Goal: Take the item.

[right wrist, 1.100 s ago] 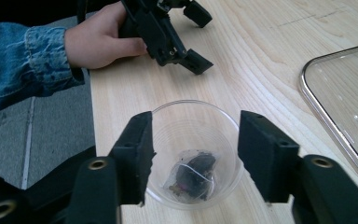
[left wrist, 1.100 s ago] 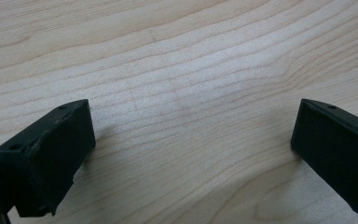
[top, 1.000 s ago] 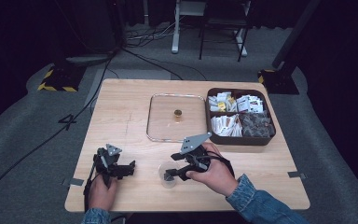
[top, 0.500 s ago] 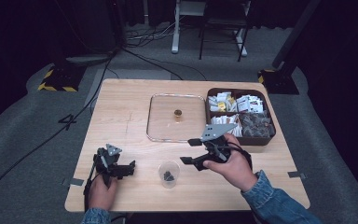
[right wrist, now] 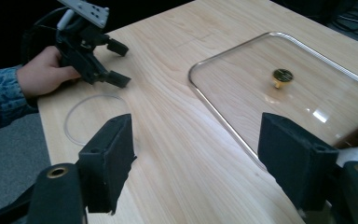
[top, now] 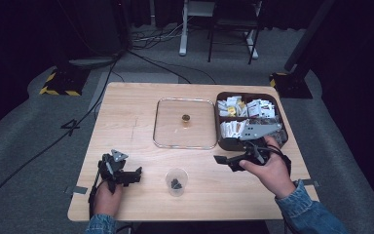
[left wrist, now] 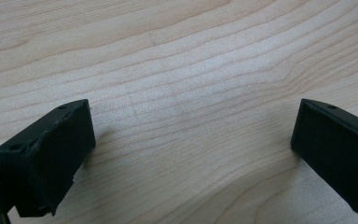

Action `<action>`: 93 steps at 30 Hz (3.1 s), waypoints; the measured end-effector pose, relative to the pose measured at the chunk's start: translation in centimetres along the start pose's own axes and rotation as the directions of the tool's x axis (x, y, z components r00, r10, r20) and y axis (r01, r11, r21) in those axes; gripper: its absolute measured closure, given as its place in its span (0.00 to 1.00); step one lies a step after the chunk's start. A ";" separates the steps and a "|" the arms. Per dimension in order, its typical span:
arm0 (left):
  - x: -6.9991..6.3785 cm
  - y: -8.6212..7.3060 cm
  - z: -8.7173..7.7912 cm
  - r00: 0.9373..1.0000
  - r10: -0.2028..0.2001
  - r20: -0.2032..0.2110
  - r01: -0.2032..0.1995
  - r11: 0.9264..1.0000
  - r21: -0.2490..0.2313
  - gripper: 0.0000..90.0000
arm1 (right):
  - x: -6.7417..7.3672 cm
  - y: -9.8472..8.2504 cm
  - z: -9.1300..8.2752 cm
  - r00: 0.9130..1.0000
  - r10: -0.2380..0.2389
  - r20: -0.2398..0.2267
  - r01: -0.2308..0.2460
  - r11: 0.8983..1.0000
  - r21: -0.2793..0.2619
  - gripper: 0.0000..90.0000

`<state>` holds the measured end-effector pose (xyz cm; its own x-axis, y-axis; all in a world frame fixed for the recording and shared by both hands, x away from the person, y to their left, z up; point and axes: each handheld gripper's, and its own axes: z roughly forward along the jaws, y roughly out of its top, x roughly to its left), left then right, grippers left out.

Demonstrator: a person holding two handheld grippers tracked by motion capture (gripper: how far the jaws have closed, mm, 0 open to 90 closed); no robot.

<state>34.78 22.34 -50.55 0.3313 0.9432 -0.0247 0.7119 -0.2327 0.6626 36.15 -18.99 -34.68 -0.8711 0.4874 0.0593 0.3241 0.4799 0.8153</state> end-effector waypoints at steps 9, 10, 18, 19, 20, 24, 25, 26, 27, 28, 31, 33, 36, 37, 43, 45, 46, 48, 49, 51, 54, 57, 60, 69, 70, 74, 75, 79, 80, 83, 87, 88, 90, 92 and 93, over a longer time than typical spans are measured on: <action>0.0 0.0 0.0 1.000 -0.002 -0.001 0.002 1.000 -0.002 0.00 | -2.8 -2.6 -2.7 0.996 0.056 0.068 -0.057 0.998 0.013 0.20; 0.0 0.0 0.0 1.000 0.000 -0.002 0.000 1.000 -0.002 0.00 | -3.1 -2.8 -2.8 0.995 0.062 0.073 -0.063 0.998 0.013 0.19; 0.0 0.0 0.0 1.000 0.000 -0.002 0.000 1.000 -0.002 0.00 | -4.9 -4.4 -4.6 0.983 0.120 0.138 -0.125 0.992 0.025 0.18; 0.0 0.0 0.0 1.000 0.000 -0.003 0.000 1.000 -0.001 0.00 | -5.1 -4.7 -4.8 0.982 0.126 0.144 -0.131 0.991 0.025 0.18; 0.0 0.0 0.0 1.000 0.000 -0.002 0.000 1.000 -0.002 0.00 | -5.6 -5.2 -5.3 0.978 0.134 0.160 -0.140 0.990 0.029 0.18; 0.0 0.0 0.0 1.000 0.000 -0.003 0.000 1.000 -0.001 0.00 | -6.1 -5.8 -5.8 0.974 0.144 0.175 -0.153 0.988 0.037 0.18; 0.0 0.0 0.0 1.000 0.000 -0.002 0.000 1.000 -0.001 0.00 | -6.6 -6.2 -6.0 0.972 0.152 0.179 -0.163 0.986 0.046 0.18; 0.0 0.0 0.0 1.000 0.000 -0.002 0.000 1.000 -0.001 0.00 | -6.6 -6.2 -6.0 0.972 0.152 0.179 -0.163 0.986 0.046 0.18; 0.0 0.0 0.0 1.000 0.000 -0.002 0.000 1.000 -0.001 0.00 | -6.8 -6.4 -6.1 0.970 0.158 0.185 -0.169 0.985 0.046 0.18; 0.0 0.0 0.0 1.000 0.000 -0.002 0.000 1.000 -0.001 0.00 | -6.9 -6.6 -6.2 0.968 0.162 0.193 -0.174 0.984 0.048 0.18; 0.0 0.0 0.0 1.000 0.000 -0.002 0.000 1.000 -0.002 0.00 | -7.7 -7.8 -6.3 0.958 0.169 0.230 -0.189 0.980 0.066 0.18; 0.0 0.0 0.0 1.000 0.000 -0.002 0.000 1.000 -0.001 0.00 | -8.0 -8.6 -6.3 0.953 0.186 0.239 -0.208 0.976 0.068 0.18; 0.0 0.0 0.0 1.000 0.000 -0.003 0.000 1.000 -0.001 0.00 | -8.6 -9.8 -6.1 0.942 0.226 0.249 -0.247 0.967 0.055 0.19; 0.0 0.0 0.0 1.000 0.000 -0.001 0.000 1.000 -0.001 0.00 | -8.8 -10.2 -6.0 0.939 0.235 0.252 -0.256 0.965 0.054 0.18; 0.0 0.0 0.0 1.000 0.000 -0.001 0.000 1.000 0.000 0.00 | -9.5 -11.9 -5.5 0.929 0.259 0.265 -0.284 0.957 0.059 0.19; 0.0 0.0 0.0 1.000 0.000 -0.002 0.000 1.000 -0.002 0.00 | -9.7 -12.6 -5.2 0.926 0.260 0.275 -0.287 0.956 0.066 0.19; 0.0 0.0 0.0 1.000 0.000 -0.001 0.000 1.000 0.000 0.00 | -9.7 -12.9 -5.1 0.925 0.261 0.278 -0.290 0.955 0.069 0.19; 0.0 0.0 0.0 1.000 0.000 -0.002 0.000 1.000 -0.001 0.00 | -9.9 -13.6 -4.8 0.924 0.260 0.280 -0.289 0.955 0.065 0.19; 0.0 0.0 0.0 1.000 0.000 -0.002 0.000 1.000 -0.001 0.00 | -10.0 -13.9 -4.6 0.922 0.268 0.279 -0.296 0.953 0.062 0.19; 0.0 0.0 0.0 1.000 0.000 -0.002 0.000 1.000 -0.001 0.00 | -10.2 -14.9 -4.2 0.918 0.269 0.293 -0.295 0.954 0.048 0.19; 0.0 0.0 0.0 1.000 0.000 -0.002 0.000 1.000 -0.002 0.00 | -10.1 -15.4 -4.0 0.916 0.268 0.297 -0.293 0.955 0.041 0.19; 0.0 0.0 0.0 1.000 0.000 -0.002 0.000 1.000 -0.002 0.00 | -10.1 -16.5 -3.5 0.918 0.279 0.281 -0.296 0.955 0.021 0.19; 0.0 0.0 0.0 1.000 0.000 -0.001 0.000 1.000 -0.001 0.00 | -10.2 -17.0 -3.3 0.918 0.284 0.278 -0.299 0.954 0.013 0.19; 0.0 0.0 0.0 1.000 0.000 -0.003 0.000 1.000 -0.001 0.00 | -10.2 -18.0 -2.5 0.918 0.277 0.286 -0.305 0.950 0.061 0.19; 0.0 0.0 0.0 1.000 0.000 -0.003 0.000 1.000 -0.001 0.00 | -10.2 -18.1 -2.4 0.917 0.279 0.286 -0.309 0.949 0.065 0.19; 0.0 0.0 0.0 1.000 0.000 -0.003 0.000 1.000 -0.001 0.00 | -10.2 -18.5 -2.1 0.918 0.272 0.287 -0.306 0.948 0.081 0.18; 0.0 0.0 0.0 1.000 0.000 -0.001 0.000 1.000 0.000 0.00 | -10.2 -18.5 -2.0 0.917 0.273 0.291 -0.308 0.948 0.081 0.19; 0.0 0.0 0.0 1.000 0.000 -0.002 0.000 1.000 -0.001 0.00 | -10.2 -18.7 -1.9 0.919 0.261 0.296 -0.299 0.950 0.090 0.18; 0.0 0.0 0.0 1.000 0.000 -0.002 0.000 1.000 -0.001 0.00 | -10.1 -18.8 -1.8 0.921 0.252 0.297 -0.291 0.952 0.093 0.18; 0.0 0.0 0.0 1.000 0.000 -0.002 0.000 1.000 -0.001 0.00 | -9.8 -19.0 -1.5 0.923 0.226 0.310 -0.268 0.958 0.098 0.18; 0.0 0.0 0.0 1.000 0.000 -0.002 0.000 1.000 -0.001 0.00 | -9.6 -19.0 -1.3 0.919 0.214 0.330 -0.256 0.963 0.089 0.17; 0.0 0.0 0.0 1.000 0.001 -0.003 -0.001 1.000 -0.001 0.00 | -9.5 -19.1 -1.1 0.919 0.195 0.344 -0.239 0.967 0.090 0.16; 0.0 0.0 0.0 1.000 -0.001 -0.003 0.001 1.000 -0.001 0.00 | -9.2 -19.1 -0.7 0.911 0.184 0.368 -0.230 0.970 0.084 0.12; -0.1 0.0 0.0 1.000 -0.001 -0.006 0.001 1.000 0.000 0.00 | -9.1 -19.1 -0.7 0.908 0.188 0.374 -0.234 0.969 0.081 0.12; -0.1 0.0 0.0 1.000 -0.001 -0.006 0.001 1.000 0.000 0.00 | -9.1 -19.1 -0.6 0.906 0.190 0.378 -0.237 0.968 0.083 0.11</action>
<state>34.82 22.27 -50.55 0.3270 0.9448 -0.0207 0.7123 -0.2321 0.6624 37.63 -32.99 -50.44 -0.5883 0.8086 -0.0090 0.5510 0.4090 0.7274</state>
